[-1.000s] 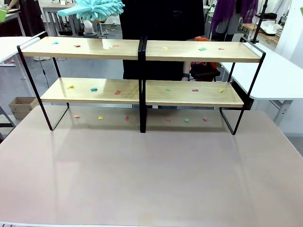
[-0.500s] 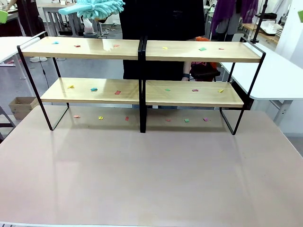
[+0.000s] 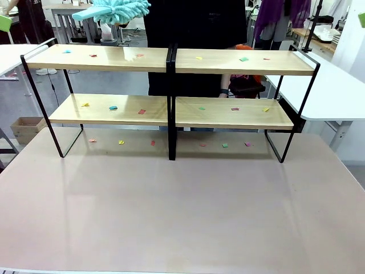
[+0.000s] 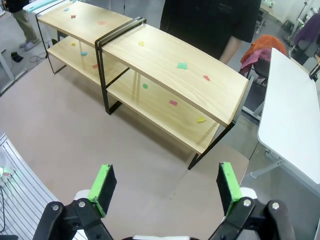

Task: Clean the shelves.
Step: Pick up the Duster when the human hands it over.

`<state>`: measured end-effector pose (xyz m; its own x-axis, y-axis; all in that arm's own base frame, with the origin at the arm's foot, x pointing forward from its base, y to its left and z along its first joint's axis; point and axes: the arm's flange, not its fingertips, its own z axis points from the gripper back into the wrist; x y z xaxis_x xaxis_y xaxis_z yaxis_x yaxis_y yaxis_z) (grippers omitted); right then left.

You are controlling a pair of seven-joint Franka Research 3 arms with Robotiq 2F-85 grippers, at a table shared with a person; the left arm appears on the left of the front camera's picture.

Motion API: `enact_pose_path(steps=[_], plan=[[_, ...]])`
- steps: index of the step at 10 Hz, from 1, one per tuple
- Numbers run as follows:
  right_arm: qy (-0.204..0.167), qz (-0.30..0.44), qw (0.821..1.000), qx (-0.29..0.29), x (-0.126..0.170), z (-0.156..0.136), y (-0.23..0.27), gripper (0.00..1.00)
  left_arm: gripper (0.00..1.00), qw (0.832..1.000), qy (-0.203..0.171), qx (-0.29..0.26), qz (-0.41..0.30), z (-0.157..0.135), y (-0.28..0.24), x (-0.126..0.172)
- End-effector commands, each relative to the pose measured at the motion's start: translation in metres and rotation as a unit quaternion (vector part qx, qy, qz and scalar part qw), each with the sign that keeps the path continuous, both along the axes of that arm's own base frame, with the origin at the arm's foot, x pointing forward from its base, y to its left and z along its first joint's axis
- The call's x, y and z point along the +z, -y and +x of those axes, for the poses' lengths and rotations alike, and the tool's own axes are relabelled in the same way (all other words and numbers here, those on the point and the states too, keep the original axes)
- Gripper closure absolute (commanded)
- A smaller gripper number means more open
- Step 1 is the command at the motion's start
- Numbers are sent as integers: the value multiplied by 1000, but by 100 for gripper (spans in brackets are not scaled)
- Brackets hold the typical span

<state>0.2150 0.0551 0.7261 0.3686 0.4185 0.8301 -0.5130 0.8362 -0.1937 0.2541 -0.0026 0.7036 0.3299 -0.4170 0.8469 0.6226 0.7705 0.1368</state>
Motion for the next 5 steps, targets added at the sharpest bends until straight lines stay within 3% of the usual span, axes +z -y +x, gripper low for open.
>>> enact_pose_path(steps=[1,5], plan=[[-1,2,1000,2,0,0,1,0,0,1000,2,-3,-1,-1,0,1],[-1,2,1000,2,0,0,1,0,0,1000,2,-3,-1,-1,0,1]])
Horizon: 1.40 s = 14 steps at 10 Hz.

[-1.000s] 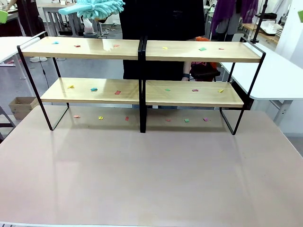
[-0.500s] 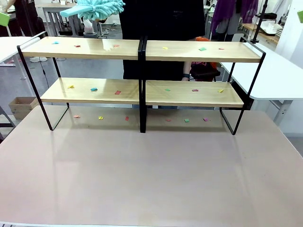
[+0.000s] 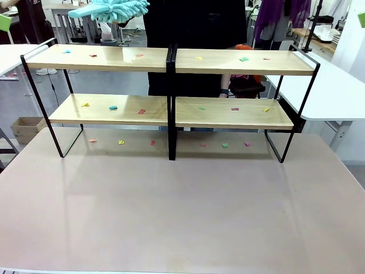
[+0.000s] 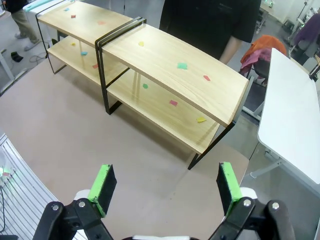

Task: Clean the shelves.
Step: Pick up the Duster when the human hands it over.

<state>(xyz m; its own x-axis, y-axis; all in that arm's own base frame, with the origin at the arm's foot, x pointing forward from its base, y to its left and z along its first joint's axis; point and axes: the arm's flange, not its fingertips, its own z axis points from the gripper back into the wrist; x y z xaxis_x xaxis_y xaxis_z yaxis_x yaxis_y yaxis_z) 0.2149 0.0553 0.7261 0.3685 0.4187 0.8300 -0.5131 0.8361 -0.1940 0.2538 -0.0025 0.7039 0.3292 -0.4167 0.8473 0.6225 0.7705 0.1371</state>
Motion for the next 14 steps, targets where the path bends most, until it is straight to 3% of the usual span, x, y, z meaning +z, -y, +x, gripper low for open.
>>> enact_pose_path(steps=[1,4,5,7,8,9,10,11,13,14], plan=[[-1,2,1000,2,0,0,1,0,0,1000,1,-3,-1,-1,0,0],[-1,2,1000,2,0,0,1,0,0,1000,0,0,0,0,0,0],[-1,2,1000,2,0,0,1,0,0,997,-66,-42,-29,40,-3,9],[-1,2,1000,2,0,0,1,0,0,978,-162,-33,-124,120,-18,42],[-1,2,1000,2,0,0,1,0,0,938,-256,-62,-223,174,-28,49],[-1,2,1000,2,0,0,1,0,0,901,-317,-56,-291,212,-27,40],[-1,2,1000,2,0,0,1,0,0,844,-395,-64,-358,235,-14,25],[-1,2,1000,2,0,0,1,0,0,958,-204,-64,-192,173,-14,21],[-1,2,1000,2,0,0,1,0,0,958,-204,-64,-192,173,-14,21],[-1,2,1000,2,0,0,1,0,0,943,-240,-69,-222,210,-12,20]])
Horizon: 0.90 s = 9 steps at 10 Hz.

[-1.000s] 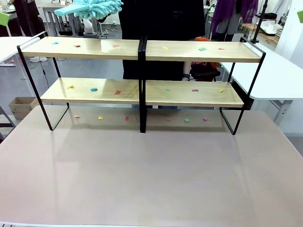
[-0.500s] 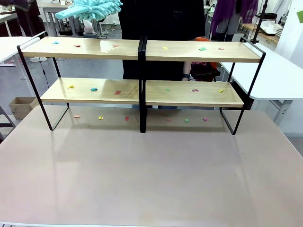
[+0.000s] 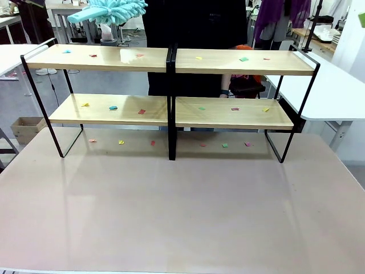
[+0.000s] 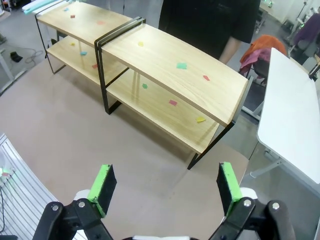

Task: Clean the shelves.
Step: Pick up the Duster when the human hands it over.

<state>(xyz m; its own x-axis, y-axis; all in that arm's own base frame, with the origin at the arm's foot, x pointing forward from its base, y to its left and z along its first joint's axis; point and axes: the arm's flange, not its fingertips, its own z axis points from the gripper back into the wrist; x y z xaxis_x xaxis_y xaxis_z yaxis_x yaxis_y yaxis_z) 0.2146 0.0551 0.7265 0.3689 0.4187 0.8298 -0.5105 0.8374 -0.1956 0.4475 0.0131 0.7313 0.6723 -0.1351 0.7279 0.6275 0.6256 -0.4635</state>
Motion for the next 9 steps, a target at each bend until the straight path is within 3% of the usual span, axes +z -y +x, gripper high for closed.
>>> enact_pose_path(steps=[1,2,4,7,9], plan=[[-1,3,1000,3,0,0,1,0,0,997,-65,-26,-40,24,7,-16],[-1,3,1000,3,0,0,1,0,0,992,-113,-4,-64,40,13,-22],[-1,3,1000,3,0,0,1,0,0,977,-189,-17,-96,64,21,-30],[-1,3,1000,3,0,0,1,0,0,951,-254,-60,-164,85,41,-42],[-1,3,1000,3,0,0,1,0,0,950,-263,-51,-162,92,45,-45]])
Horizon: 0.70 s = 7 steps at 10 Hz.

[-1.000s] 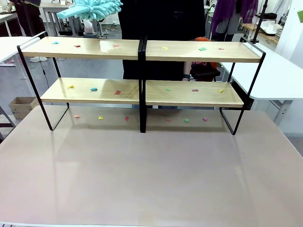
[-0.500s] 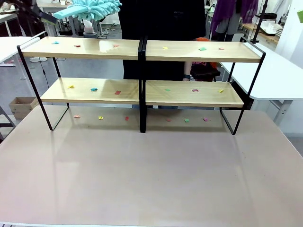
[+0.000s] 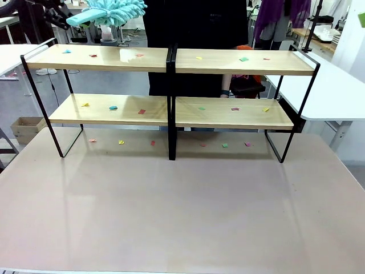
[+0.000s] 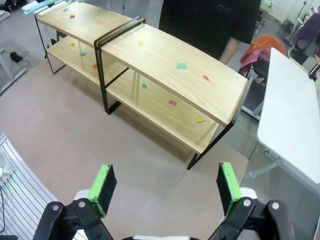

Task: Clean the shelves.
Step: Pick up the Duster when the human hands it over.

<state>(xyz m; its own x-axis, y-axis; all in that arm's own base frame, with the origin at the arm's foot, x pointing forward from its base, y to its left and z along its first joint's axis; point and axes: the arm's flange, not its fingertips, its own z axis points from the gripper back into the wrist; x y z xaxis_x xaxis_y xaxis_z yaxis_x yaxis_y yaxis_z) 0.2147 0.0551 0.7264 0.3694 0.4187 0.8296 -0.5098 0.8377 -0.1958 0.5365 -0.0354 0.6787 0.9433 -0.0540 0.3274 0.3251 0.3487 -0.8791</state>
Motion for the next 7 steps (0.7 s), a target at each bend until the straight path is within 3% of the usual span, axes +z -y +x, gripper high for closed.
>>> enact_pose_path(steps=[1,3,4,5,6,7], plan=[[-1,3,1000,4,0,0,1,0,0,1000,-15,3,-4,4,-3,6],[-1,3,1000,4,0,0,1,0,0,1000,-17,1,2,6,0,4],[-1,3,1000,4,0,0,1,0,59,1000,-1,-13,8,6,1,2],[-1,3,1000,4,0,0,1,0,59,1000,0,-18,7,5,1,2],[-1,3,1000,4,0,0,1,0,100,1000,1,-22,8,5,1,1],[-1,3,1000,4,0,0,1,0,64,1000,0,-22,10,5,1,0]])
